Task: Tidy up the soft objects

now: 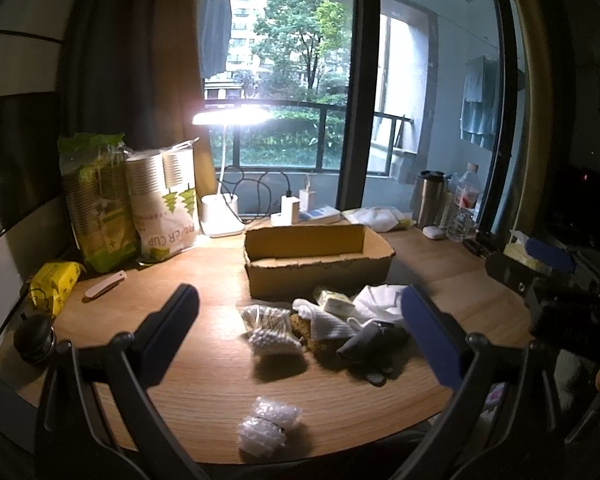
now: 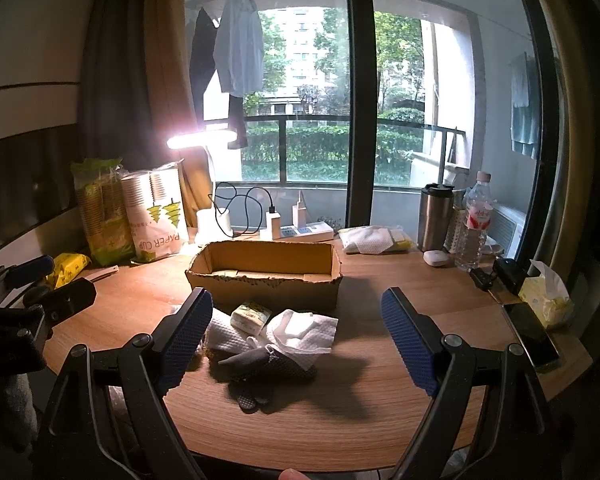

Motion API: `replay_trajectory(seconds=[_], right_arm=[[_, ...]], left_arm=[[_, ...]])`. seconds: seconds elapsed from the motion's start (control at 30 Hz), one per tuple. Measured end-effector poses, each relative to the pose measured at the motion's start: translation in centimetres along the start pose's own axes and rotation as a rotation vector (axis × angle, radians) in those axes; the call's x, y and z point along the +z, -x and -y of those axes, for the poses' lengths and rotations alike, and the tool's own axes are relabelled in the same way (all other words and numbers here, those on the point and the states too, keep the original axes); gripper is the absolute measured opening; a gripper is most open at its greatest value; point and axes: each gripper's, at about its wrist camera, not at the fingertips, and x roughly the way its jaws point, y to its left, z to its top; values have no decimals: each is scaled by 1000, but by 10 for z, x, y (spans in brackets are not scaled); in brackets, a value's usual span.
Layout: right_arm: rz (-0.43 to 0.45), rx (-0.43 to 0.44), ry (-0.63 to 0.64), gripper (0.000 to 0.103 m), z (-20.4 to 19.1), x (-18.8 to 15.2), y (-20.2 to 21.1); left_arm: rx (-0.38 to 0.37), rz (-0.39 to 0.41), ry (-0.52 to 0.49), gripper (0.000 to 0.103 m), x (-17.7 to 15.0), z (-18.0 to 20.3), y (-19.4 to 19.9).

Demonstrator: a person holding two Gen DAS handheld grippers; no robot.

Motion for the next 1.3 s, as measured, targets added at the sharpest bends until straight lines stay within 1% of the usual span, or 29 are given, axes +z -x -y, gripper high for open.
replay_trajectory(seconds=[0.2,0.7,1.3], right_arm=[[-1,-2,0,89,-1,0,0],[-5,-1,1,89,-2,0,-1],[-32,15,11,89,-4,-4,-9]], left_arm=[[-10,4,-2,102,2,0,1],[-7,1,8,102,2,-4,-2],[-6,-6,10,102,-2,-4,-4]])
